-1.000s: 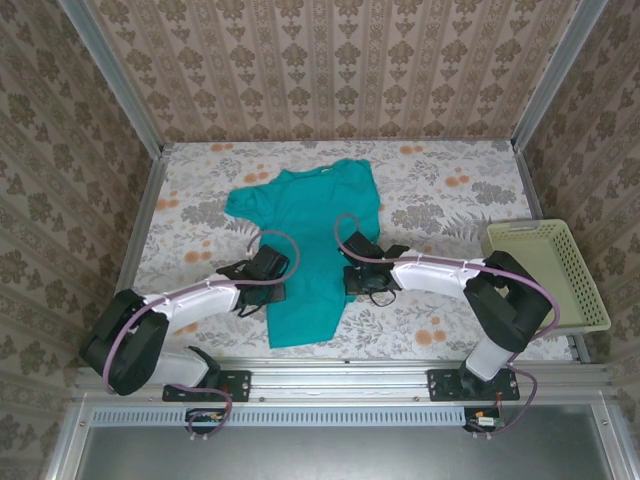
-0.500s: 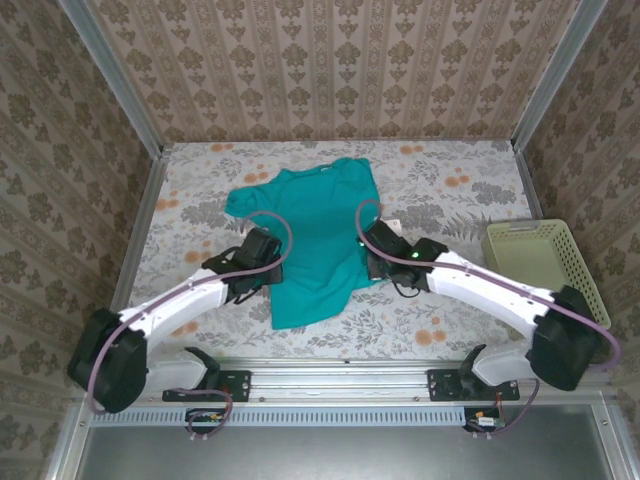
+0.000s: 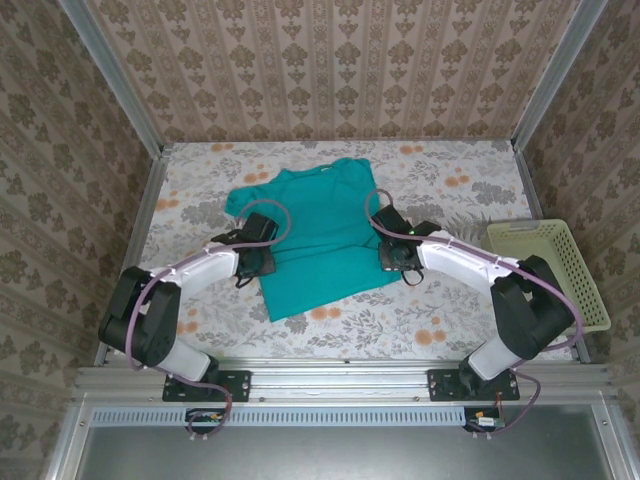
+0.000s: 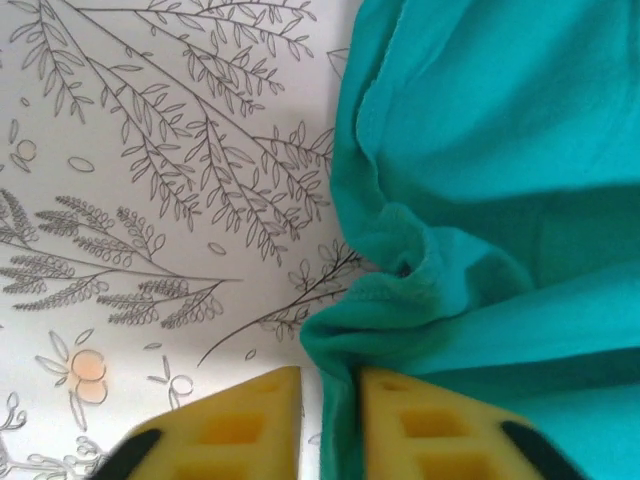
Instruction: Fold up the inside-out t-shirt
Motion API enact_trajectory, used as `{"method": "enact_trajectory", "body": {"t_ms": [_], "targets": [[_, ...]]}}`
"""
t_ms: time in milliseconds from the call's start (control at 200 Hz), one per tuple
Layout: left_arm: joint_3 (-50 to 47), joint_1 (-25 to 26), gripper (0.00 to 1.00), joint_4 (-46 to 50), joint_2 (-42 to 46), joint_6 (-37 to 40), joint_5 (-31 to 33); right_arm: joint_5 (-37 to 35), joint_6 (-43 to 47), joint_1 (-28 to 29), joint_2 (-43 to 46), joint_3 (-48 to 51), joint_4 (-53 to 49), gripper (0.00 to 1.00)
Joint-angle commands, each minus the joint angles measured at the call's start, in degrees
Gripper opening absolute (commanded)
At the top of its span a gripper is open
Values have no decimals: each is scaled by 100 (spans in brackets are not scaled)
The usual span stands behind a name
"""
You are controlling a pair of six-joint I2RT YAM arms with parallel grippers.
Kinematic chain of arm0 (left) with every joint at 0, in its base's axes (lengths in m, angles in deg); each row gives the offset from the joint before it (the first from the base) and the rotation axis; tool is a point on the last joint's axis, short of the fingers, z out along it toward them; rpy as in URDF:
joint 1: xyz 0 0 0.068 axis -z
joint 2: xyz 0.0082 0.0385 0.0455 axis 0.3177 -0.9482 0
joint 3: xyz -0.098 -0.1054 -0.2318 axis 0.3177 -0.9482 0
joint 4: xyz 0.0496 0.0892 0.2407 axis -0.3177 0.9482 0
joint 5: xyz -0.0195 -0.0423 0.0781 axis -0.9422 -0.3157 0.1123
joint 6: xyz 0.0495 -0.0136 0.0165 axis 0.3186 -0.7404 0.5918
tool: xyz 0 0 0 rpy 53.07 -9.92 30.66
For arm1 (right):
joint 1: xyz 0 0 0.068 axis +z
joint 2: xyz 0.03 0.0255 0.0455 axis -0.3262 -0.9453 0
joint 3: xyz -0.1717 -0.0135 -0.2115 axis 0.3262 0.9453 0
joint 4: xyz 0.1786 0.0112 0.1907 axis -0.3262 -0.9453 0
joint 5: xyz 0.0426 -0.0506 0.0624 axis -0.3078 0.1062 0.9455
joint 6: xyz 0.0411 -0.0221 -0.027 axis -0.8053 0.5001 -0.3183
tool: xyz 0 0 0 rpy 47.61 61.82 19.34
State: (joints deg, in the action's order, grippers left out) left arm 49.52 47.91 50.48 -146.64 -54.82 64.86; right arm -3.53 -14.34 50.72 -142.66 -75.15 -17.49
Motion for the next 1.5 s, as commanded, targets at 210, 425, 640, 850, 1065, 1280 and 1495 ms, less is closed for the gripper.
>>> {"method": "enact_trajectory", "body": {"t_ms": [210,425,640,850,1065,1280,1495], "targets": [[-231,1196,59,580,1209,323,1003,645,-142,-2,1243,909,209,53],[-534,2030,65,-78,913,293,586,1067,-604,-221,1434,1749,925,54],[-439,2245,64,-232,122,228,333,1532,-517,-448,1004,1691,1516,54],[-442,1958,50,127,-234,-66,518,1415,-445,-453,665,1289,1305,26],[-578,1751,41,411,342,-92,797,1202,-309,-361,1885,1065,342,2],[-340,2637,52,46,1173,563,1297,1668,-809,52,2645,1245,407,1],[-310,3450,67,-1621,930,1238,832,1777,-1238,289,2682,1187,580,0]]}}
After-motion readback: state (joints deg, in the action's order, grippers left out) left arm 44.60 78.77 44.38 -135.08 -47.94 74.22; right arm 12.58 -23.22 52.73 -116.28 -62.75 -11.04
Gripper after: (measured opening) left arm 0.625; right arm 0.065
